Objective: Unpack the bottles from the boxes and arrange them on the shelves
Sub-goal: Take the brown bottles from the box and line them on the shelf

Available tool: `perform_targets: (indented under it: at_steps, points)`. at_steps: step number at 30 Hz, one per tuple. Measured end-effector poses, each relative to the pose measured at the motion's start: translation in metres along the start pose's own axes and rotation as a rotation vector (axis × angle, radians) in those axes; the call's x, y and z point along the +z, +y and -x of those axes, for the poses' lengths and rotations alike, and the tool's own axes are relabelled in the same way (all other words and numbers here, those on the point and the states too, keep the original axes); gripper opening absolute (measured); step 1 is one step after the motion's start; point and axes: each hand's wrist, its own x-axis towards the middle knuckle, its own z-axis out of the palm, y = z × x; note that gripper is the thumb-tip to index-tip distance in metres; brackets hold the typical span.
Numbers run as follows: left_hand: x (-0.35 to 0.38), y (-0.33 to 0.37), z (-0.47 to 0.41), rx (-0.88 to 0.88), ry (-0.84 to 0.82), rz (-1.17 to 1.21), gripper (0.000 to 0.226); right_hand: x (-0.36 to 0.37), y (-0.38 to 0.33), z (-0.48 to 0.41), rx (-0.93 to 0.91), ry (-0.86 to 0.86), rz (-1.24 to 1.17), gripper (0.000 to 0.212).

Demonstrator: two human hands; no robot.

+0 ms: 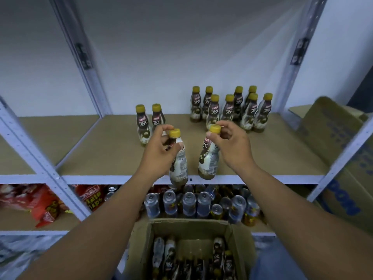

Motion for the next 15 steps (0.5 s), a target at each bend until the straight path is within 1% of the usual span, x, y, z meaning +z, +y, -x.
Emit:
perform_targets:
  at_steps: [5,12,15]
  points:
    - [0.011,-0.004,-0.051,0.052,-0.005,-0.030,0.042,0.014,0.005,-0.047,-0.040,-0.038,0.011,0.031]
    - [0.032,-0.027,-0.119,0.114,0.023,-0.125,0.045,0.037,0.029,-0.105,-0.067,-0.049,0.056,0.029]
    - [0.037,-0.037,-0.139,0.132,0.038,-0.165,0.046,0.047,0.042,-0.128,-0.082,-0.030,0.095,0.031]
